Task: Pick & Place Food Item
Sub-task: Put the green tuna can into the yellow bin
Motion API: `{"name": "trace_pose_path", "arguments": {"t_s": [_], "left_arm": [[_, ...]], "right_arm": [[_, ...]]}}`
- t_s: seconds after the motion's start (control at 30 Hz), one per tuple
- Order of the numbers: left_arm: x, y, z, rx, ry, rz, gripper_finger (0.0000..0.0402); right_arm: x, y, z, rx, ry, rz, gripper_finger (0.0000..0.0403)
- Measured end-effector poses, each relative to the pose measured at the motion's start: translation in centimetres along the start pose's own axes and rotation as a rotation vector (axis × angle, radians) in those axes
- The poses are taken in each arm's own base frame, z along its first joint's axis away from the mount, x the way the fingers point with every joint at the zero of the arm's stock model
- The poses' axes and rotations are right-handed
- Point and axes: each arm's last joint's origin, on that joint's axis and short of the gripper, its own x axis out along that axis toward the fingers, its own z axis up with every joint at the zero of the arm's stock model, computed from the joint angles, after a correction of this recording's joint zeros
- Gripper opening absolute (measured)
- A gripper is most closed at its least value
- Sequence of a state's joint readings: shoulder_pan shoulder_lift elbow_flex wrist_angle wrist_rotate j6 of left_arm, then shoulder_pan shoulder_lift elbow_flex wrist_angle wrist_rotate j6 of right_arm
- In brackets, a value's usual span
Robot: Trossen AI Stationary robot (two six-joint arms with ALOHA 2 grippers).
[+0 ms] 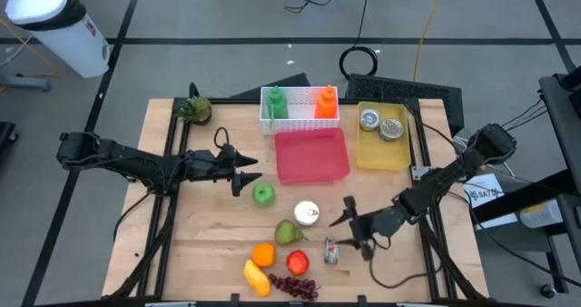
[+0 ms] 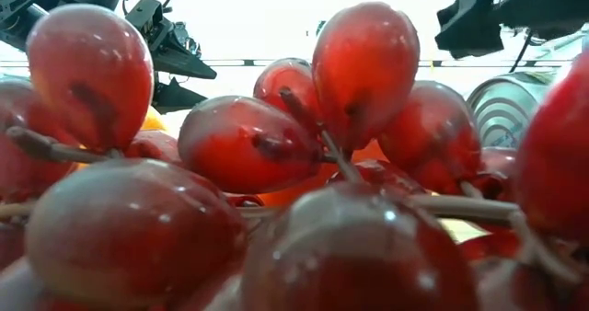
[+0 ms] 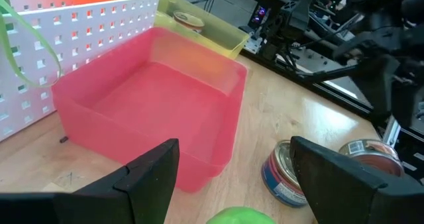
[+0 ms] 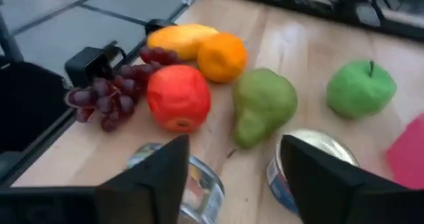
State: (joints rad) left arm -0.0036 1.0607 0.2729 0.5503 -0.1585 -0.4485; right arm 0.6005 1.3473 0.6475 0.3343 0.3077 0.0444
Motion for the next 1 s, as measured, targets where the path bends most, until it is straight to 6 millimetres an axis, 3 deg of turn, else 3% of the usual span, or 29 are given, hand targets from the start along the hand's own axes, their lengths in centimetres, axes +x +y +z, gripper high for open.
{"name": "trace_pose_path", "arguments": {"t_s": [0.13,0.27,1.0], "left_arm": [[0.0,0.0,0.0,-0.002,0.0,0.0,0.0301],[0.0,0.0,0.0,-0.002,0.0,0.0,0.0301],[0.0,0.0,0.0,-0.002,0.0,0.0,0.0301]], "right_arm": [[0.4,0.2,-0.3,-0.095,0.01,0.0,0.0281],[0.8,0.4,-0.8,-0.116,0.036,0.014,0.0309],[3.0,1.0,-3.3,-0.188,0.139,0.053,0.0309]]}}
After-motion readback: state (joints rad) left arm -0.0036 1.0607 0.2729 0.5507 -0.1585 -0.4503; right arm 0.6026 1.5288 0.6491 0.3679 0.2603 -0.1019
